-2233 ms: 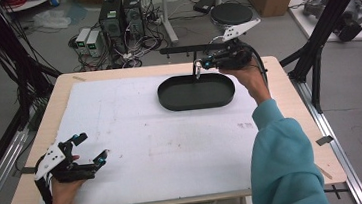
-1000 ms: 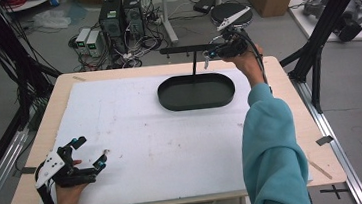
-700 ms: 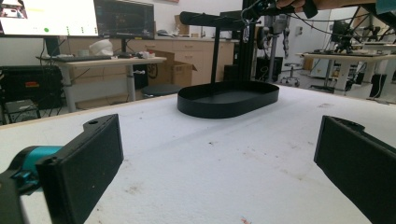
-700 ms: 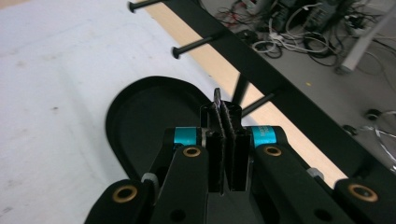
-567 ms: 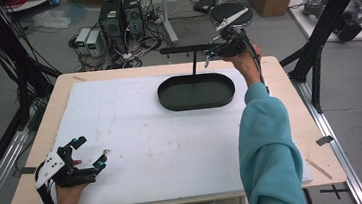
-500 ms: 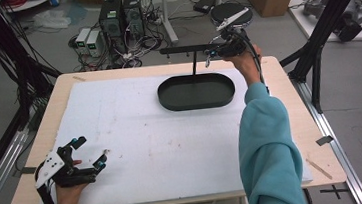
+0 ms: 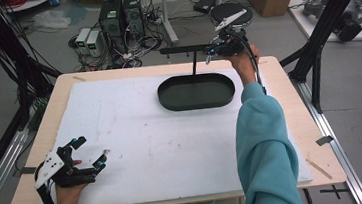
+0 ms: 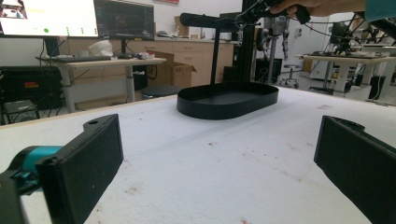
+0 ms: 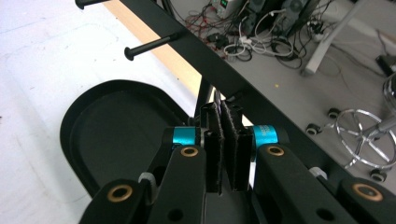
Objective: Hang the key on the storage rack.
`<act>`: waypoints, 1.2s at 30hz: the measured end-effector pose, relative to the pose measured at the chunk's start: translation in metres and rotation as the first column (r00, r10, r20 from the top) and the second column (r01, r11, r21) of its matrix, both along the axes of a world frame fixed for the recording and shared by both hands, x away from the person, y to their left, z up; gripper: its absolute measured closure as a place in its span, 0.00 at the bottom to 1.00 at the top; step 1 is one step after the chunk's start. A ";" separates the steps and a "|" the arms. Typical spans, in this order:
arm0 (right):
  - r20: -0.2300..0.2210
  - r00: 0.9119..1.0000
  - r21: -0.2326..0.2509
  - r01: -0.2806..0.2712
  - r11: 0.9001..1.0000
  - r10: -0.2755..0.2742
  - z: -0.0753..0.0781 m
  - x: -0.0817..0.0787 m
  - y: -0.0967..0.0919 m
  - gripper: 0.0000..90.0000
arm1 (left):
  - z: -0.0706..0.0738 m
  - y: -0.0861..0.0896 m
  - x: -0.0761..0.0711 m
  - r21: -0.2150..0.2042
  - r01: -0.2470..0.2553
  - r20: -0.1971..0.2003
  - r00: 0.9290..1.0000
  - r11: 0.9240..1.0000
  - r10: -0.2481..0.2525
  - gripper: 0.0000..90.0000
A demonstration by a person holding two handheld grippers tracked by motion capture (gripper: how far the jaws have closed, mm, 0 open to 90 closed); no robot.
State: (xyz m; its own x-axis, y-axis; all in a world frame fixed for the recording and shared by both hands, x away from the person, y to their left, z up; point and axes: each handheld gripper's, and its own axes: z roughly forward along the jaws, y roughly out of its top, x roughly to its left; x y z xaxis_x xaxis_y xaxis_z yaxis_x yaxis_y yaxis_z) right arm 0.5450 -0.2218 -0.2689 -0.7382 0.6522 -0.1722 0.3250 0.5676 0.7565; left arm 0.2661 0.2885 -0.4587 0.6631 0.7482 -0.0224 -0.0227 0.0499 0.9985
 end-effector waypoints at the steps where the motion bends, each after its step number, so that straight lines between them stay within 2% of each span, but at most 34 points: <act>1: 0.001 1.000 0.010 0.003 1.000 -0.003 -0.001 0.000 0.001 0.91 | 0.000 0.000 0.000 0.000 0.000 0.000 1.000 1.000 0.000 0.02; 2: 0.020 1.000 0.008 0.016 1.000 -0.016 -0.001 0.000 0.003 0.80 | 0.000 0.000 0.000 -0.001 0.000 0.000 1.000 1.000 0.000 0.02; 5: 0.059 0.994 0.002 0.088 0.996 -0.088 -0.001 -0.002 0.005 0.60 | 0.000 0.000 0.000 -0.003 -0.002 -0.001 1.000 1.000 0.002 0.02; 6: 0.065 0.991 0.024 0.111 0.994 -0.113 -0.001 -0.004 0.005 0.48 | 0.000 0.000 0.000 -0.003 -0.001 -0.002 1.000 1.000 0.001 0.02; 7: 0.045 0.990 0.066 0.133 0.989 -0.136 0.000 -0.007 0.005 0.37 | 0.000 0.000 0.000 -0.007 -0.001 -0.002 1.000 1.000 0.001 0.02; 9: 0.046 0.988 0.130 0.141 0.981 -0.149 0.003 -0.014 0.004 0.15 | 0.000 0.000 0.000 -0.008 0.000 -0.002 1.000 1.000 0.000 0.02; 11: 0.051 0.988 0.189 0.137 0.972 -0.149 0.006 -0.026 0.003 0.09 | 0.000 0.001 0.000 -0.009 0.000 0.000 1.000 1.000 0.000 0.02; 12: 0.068 0.988 0.223 0.121 0.967 -0.139 0.007 -0.034 0.002 0.00 | 0.000 0.001 0.000 -0.018 0.000 0.000 1.000 1.000 0.000 0.02; 13: 0.079 0.987 0.253 0.115 0.961 -0.139 0.007 -0.043 0.001 0.01 | 0.000 0.001 0.000 -0.019 0.000 0.000 1.000 1.000 -0.001 0.02; 14: 0.092 0.987 0.268 0.102 0.958 -0.130 0.008 -0.049 -0.001 0.01 | 0.000 0.002 0.000 -0.021 0.001 -0.001 1.000 1.000 -0.001 0.02; 15: 0.121 0.986 0.305 0.072 0.950 -0.114 0.006 -0.061 -0.004 0.01 | 0.000 0.001 0.000 -0.022 0.000 -0.001 1.000 1.000 0.000 0.02; 17: 0.148 0.984 0.327 0.044 0.944 -0.097 0.003 -0.079 -0.011 0.01 | 0.000 0.001 0.000 -0.018 0.001 -0.003 1.000 1.000 -0.001 0.02; 18: 0.143 0.985 0.341 0.039 0.939 -0.092 0.001 -0.089 -0.014 0.01 | 0.000 0.001 0.000 -0.019 0.000 -0.004 1.000 1.000 0.000 0.02; 22: 0.199 0.979 0.397 -0.039 0.917 -0.045 -0.015 -0.132 -0.032 0.01 | 0.000 0.002 0.001 -0.030 -0.005 -0.007 1.000 1.000 0.004 0.02; 24: 0.236 0.972 0.427 -0.084 0.900 -0.021 -0.027 -0.156 -0.041 0.01 | 0.000 0.002 0.001 -0.028 -0.004 -0.012 1.000 1.000 0.003 0.02; 25: 0.248 0.969 0.433 -0.101 0.896 -0.011 -0.033 -0.168 -0.045 0.01 | 0.000 0.003 0.001 -0.029 -0.001 -0.015 1.000 1.000 0.001 0.02; 27: 0.275 0.961 0.429 -0.126 0.894 0.003 -0.046 -0.189 -0.052 0.01 | 0.000 0.003 0.001 -0.033 -0.001 -0.016 1.000 0.999 0.001 0.02; 28: 0.292 0.956 0.436 -0.143 0.888 0.010 -0.053 -0.198 -0.055 0.01 | 0.000 0.003 0.001 -0.029 -0.002 -0.014 1.000 1.000 0.002 0.02; 31: 0.305 0.952 0.451 -0.156 0.879 0.012 -0.074 -0.220 -0.062 0.01 | 0.000 0.002 0.001 -0.021 -0.006 -0.013 1.000 1.000 0.005 0.02; 32: 0.321 0.947 0.452 -0.169 0.876 0.017 -0.081 -0.224 -0.064 0.01 | 0.000 0.002 0.001 -0.018 -0.005 -0.013 1.000 1.000 0.005 0.02; 34: 0.326 0.945 0.460 -0.165 0.873 0.007 -0.097 -0.231 -0.069 0.01 | 0.000 0.001 0.001 -0.019 -0.004 -0.013 1.000 1.000 0.004 0.02; 35: 0.315 0.949 0.474 -0.159 0.866 0.002 -0.105 -0.234 -0.071 0.01 | 0.000 0.001 0.001 -0.017 -0.003 -0.011 1.000 1.000 0.003 0.02; 36: 0.314 0.949 0.484 -0.159 0.861 -0.001 -0.113 -0.235 -0.073 0.01 | 0.000 0.001 0.001 -0.011 -0.005 -0.009 1.000 1.000 0.005 0.02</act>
State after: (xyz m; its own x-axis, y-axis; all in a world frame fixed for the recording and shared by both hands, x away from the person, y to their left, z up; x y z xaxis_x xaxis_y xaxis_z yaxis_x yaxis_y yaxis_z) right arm 0.3105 -0.2952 -0.3816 -0.7579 0.6499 -0.0572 0.0130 0.1027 0.9946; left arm 0.2670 0.2896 -0.4587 0.6589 0.7514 -0.0362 -0.0143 0.0606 0.9981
